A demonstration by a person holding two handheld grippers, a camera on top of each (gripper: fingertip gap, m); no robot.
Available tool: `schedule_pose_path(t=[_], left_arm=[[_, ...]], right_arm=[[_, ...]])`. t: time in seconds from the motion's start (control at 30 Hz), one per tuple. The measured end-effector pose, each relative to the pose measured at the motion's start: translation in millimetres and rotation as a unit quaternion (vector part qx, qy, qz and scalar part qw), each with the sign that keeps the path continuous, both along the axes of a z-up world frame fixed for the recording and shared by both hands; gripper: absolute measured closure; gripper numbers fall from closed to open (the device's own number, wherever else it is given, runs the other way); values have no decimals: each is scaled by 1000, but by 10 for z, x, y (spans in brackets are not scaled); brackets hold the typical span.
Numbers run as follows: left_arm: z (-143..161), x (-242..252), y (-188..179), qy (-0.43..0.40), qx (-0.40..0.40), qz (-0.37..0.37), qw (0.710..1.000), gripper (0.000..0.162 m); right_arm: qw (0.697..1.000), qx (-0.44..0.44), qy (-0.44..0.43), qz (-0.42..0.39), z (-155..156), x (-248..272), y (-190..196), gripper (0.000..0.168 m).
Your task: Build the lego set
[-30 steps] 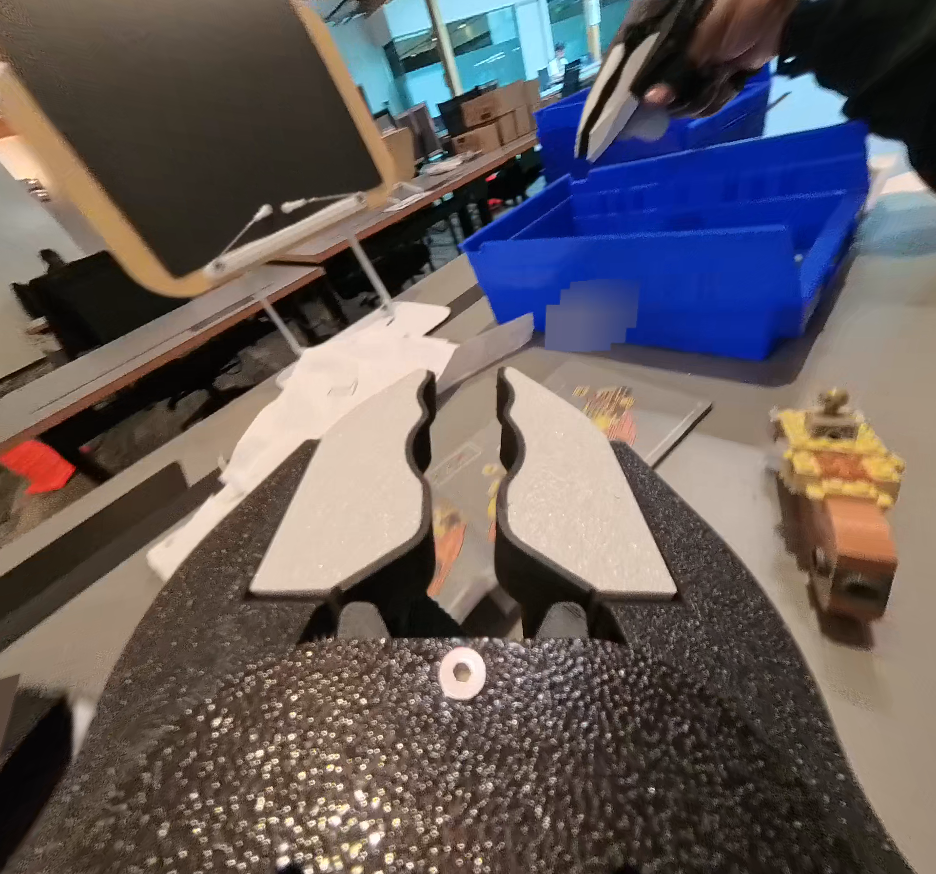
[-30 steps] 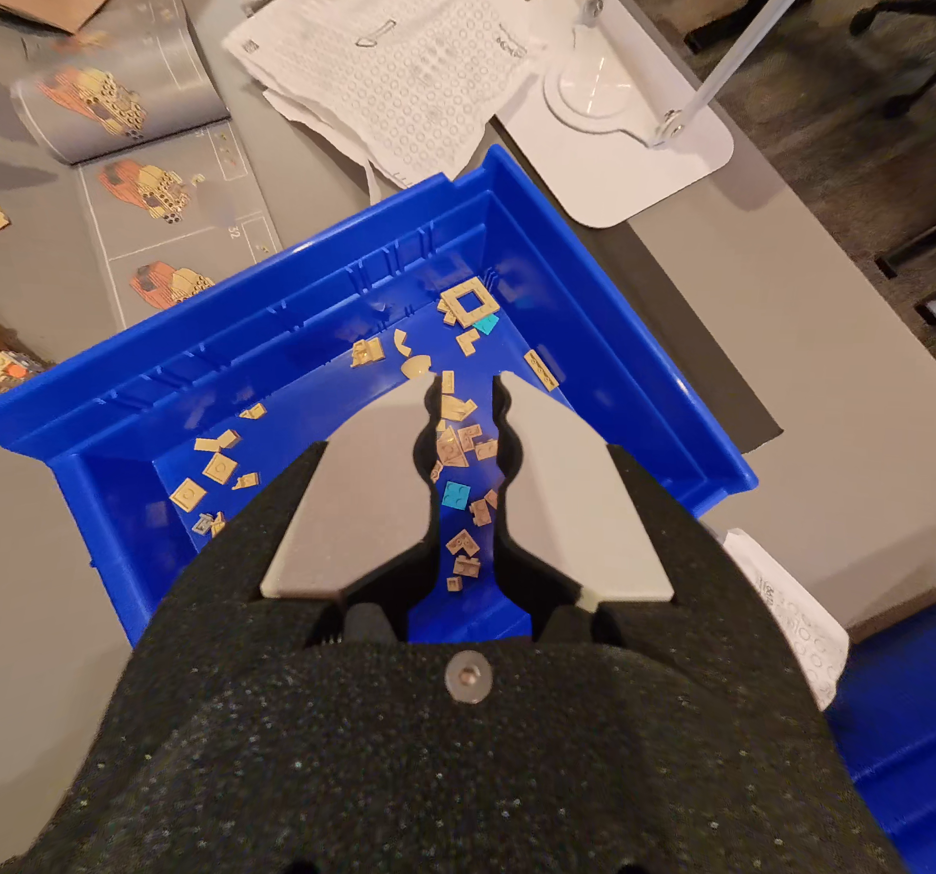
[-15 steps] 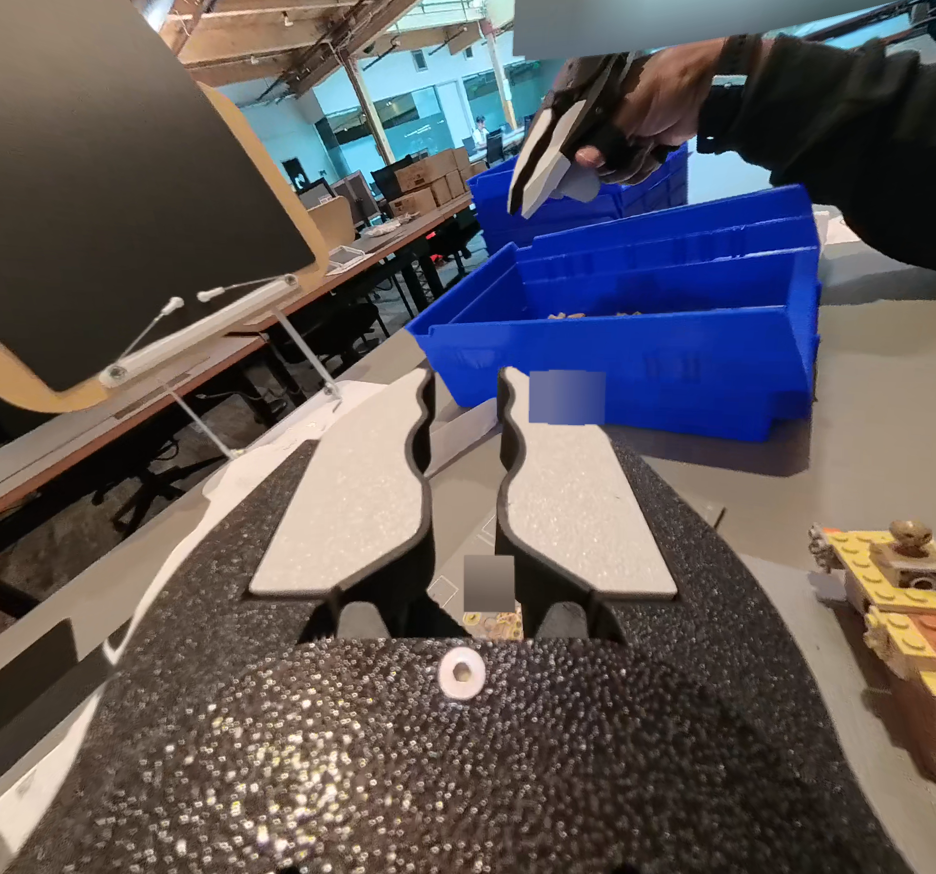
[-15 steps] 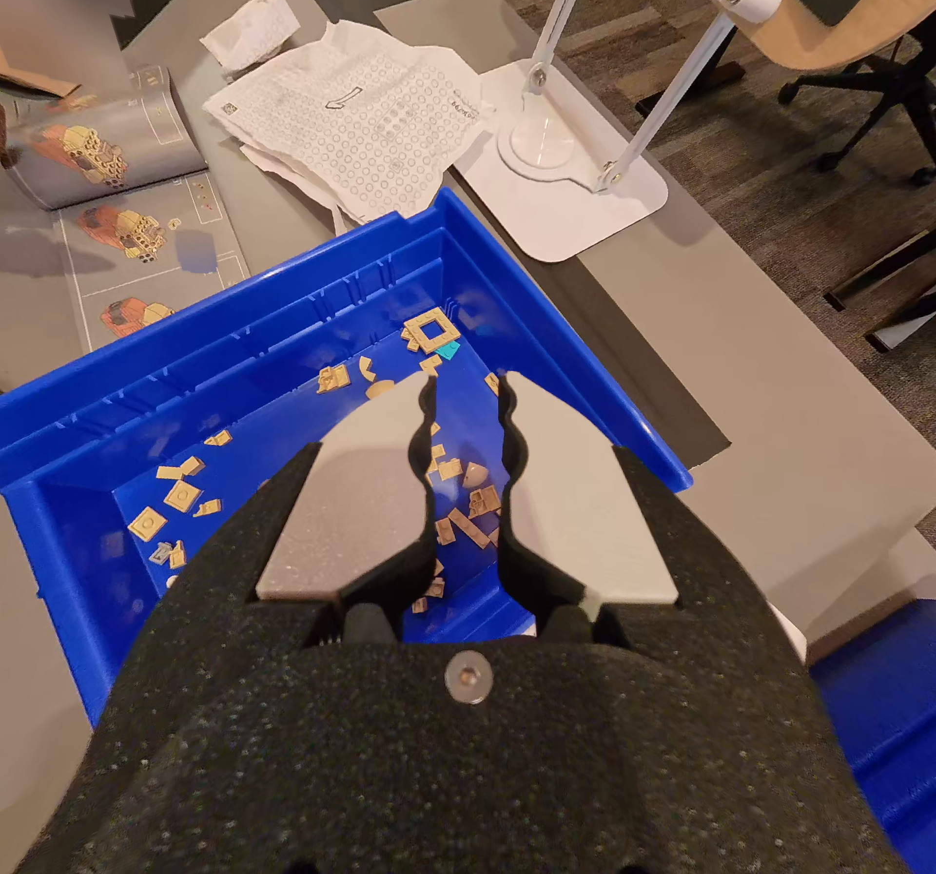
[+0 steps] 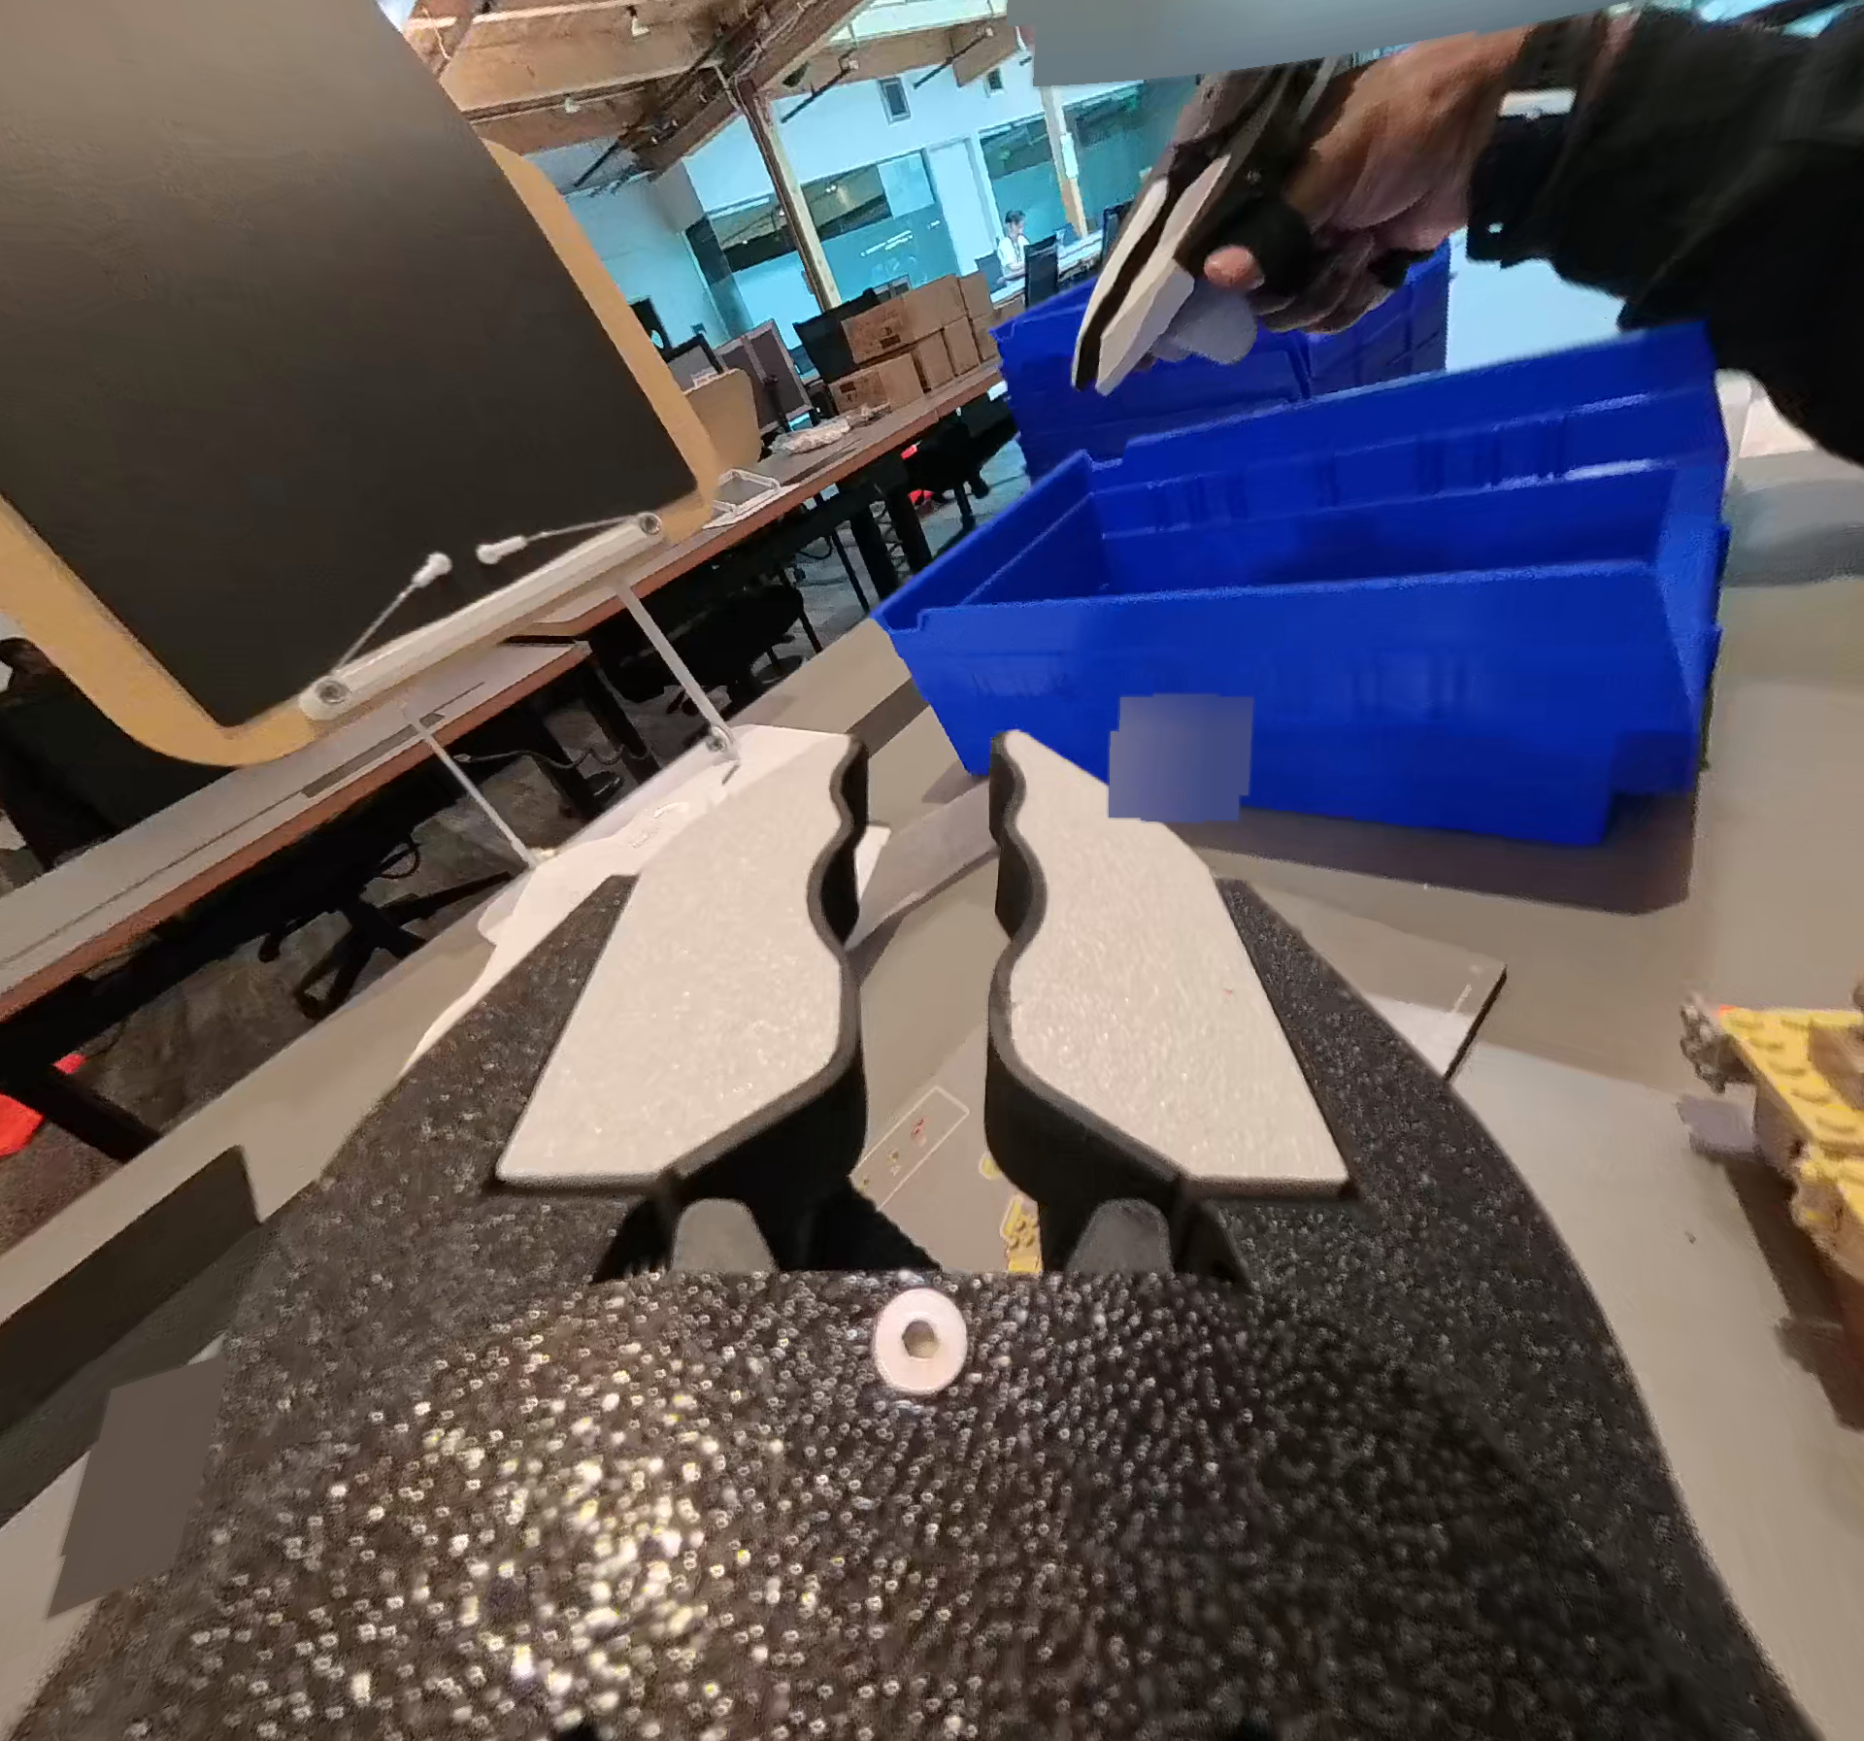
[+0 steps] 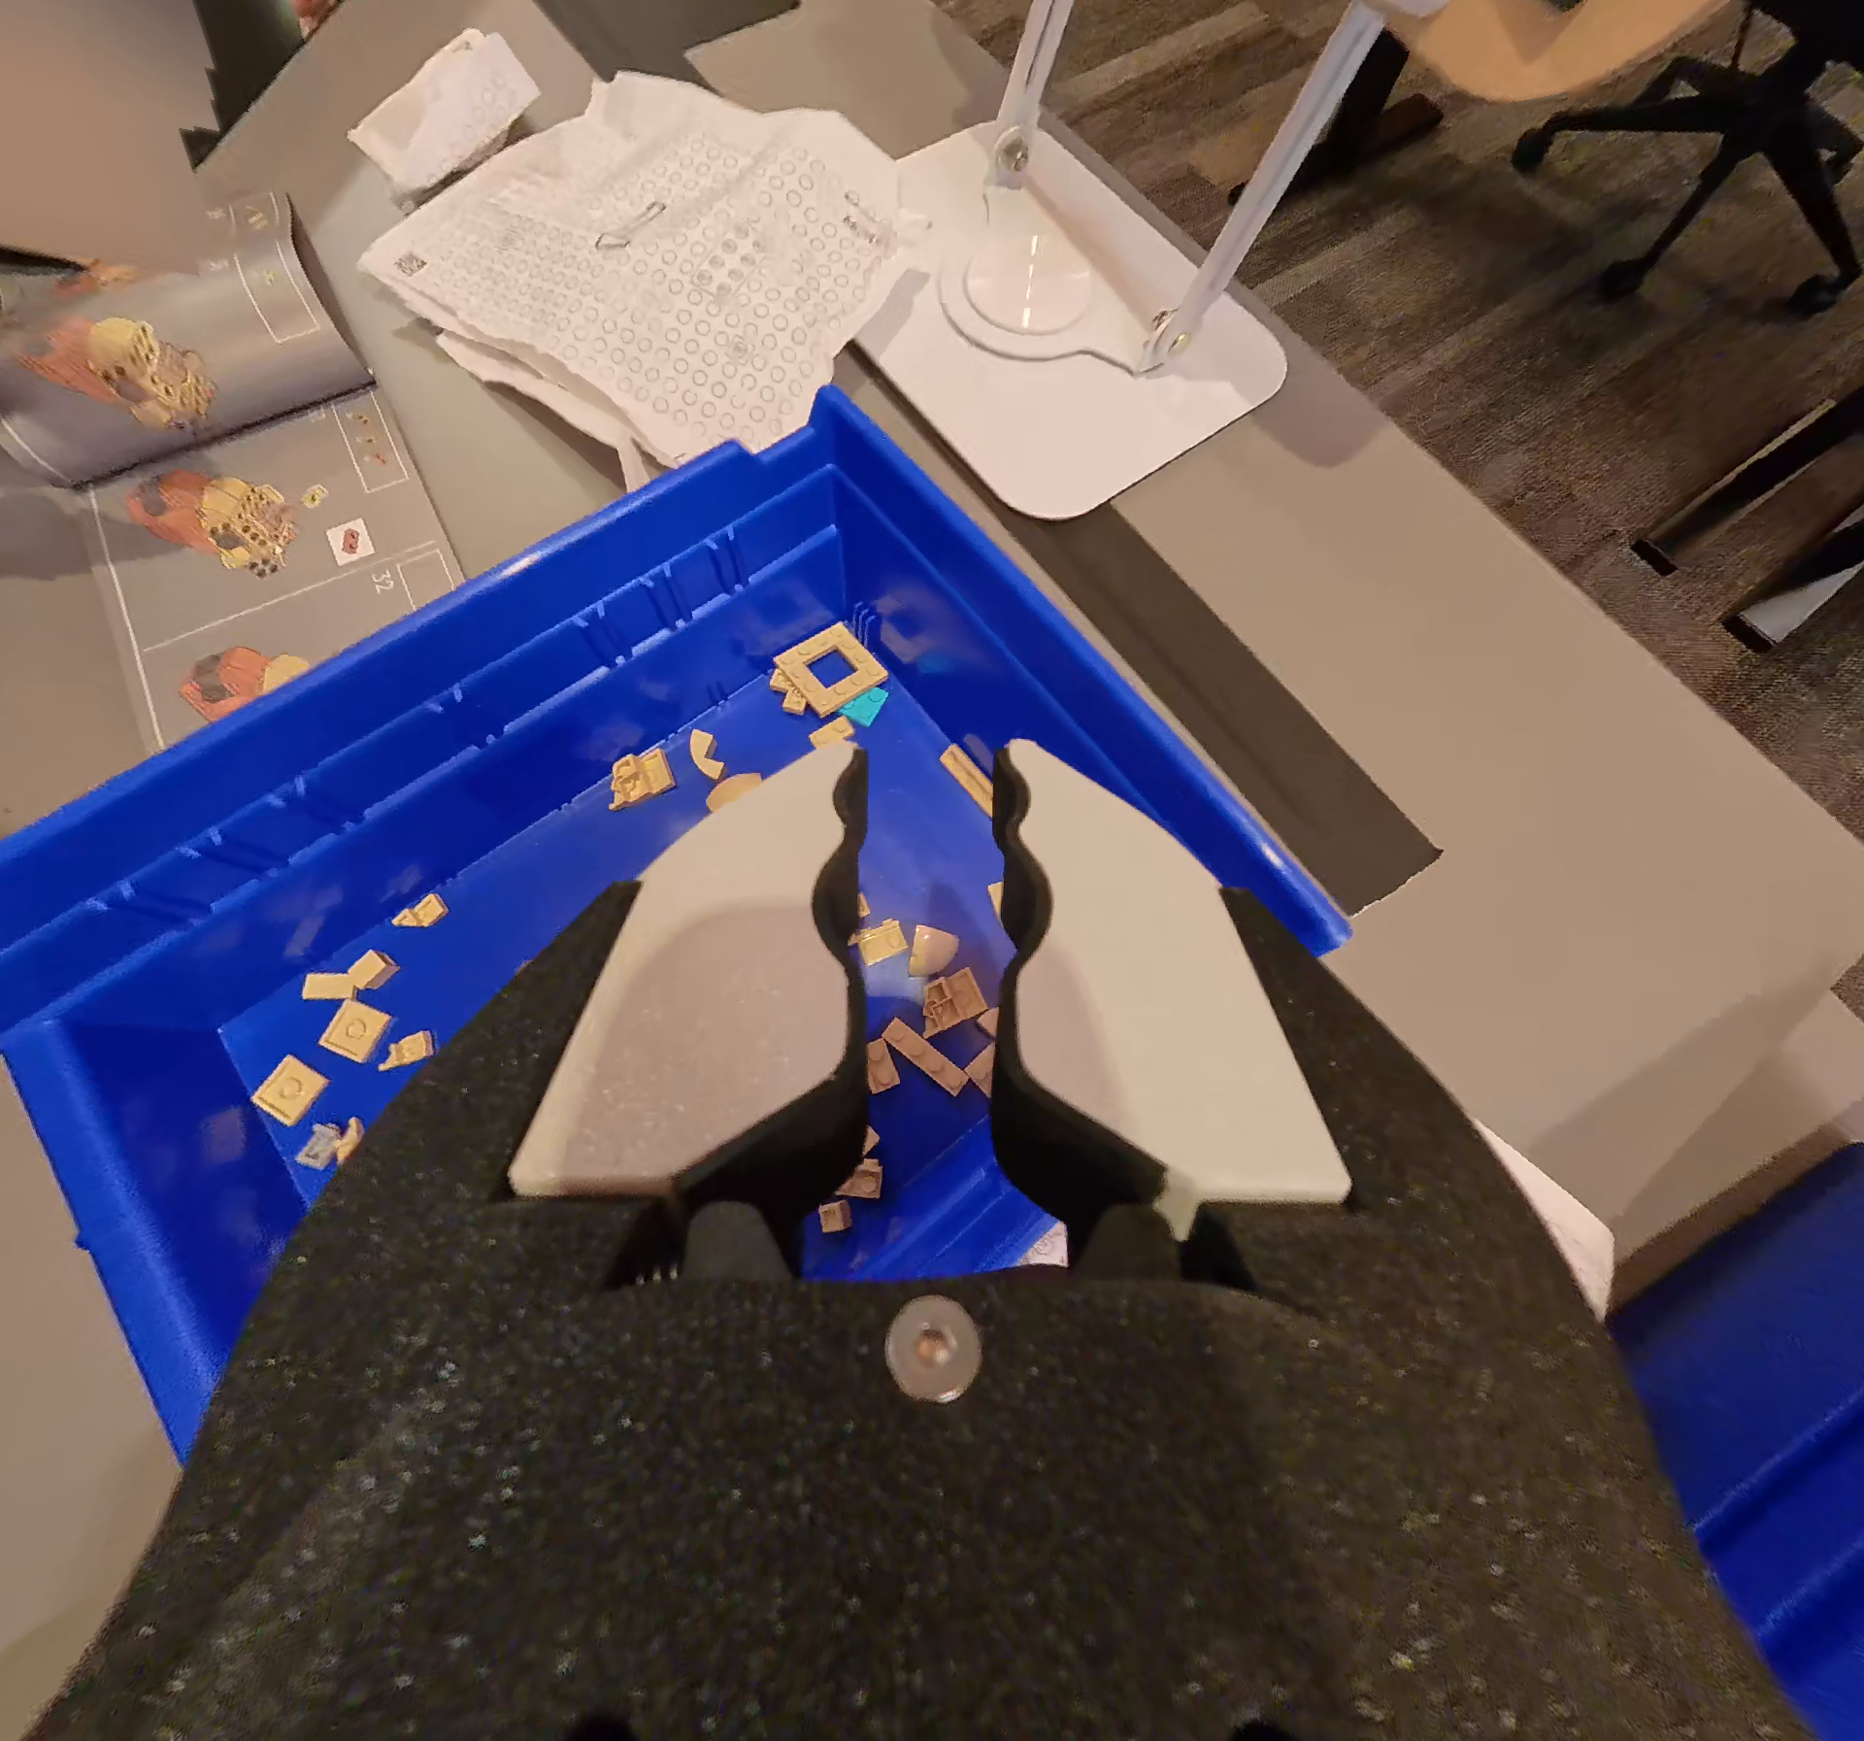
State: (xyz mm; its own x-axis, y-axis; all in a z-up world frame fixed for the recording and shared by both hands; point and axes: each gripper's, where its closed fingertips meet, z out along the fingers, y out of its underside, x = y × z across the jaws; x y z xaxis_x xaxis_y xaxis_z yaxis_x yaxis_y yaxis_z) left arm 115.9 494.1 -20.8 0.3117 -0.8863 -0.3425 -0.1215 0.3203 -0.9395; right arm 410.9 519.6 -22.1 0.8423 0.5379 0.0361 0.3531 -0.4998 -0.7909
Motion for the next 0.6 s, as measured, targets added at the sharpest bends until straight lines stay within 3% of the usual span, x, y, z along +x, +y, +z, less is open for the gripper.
schedule_pose_path(t=[0.13, 0.27, 0.43, 0.6], left_arm=[[124, 6, -103, 13, 0, -18, 1000, 139], [124, -87, -227, 32, 17, -16, 999, 138], [67, -209, -355, 29, -18, -34, 999, 138], [13, -223, -399, 39, -19, -40, 998, 138]], right_arm=[[999, 1, -13, -30, 331, 138, -100, 144], [997, 23, -21, -76, 503, 288, -721, 144], [989, 73, 28, -127, 35, 266, -1938, 144], [988, 69, -17, -134, -675, 53, -2910, 137]])
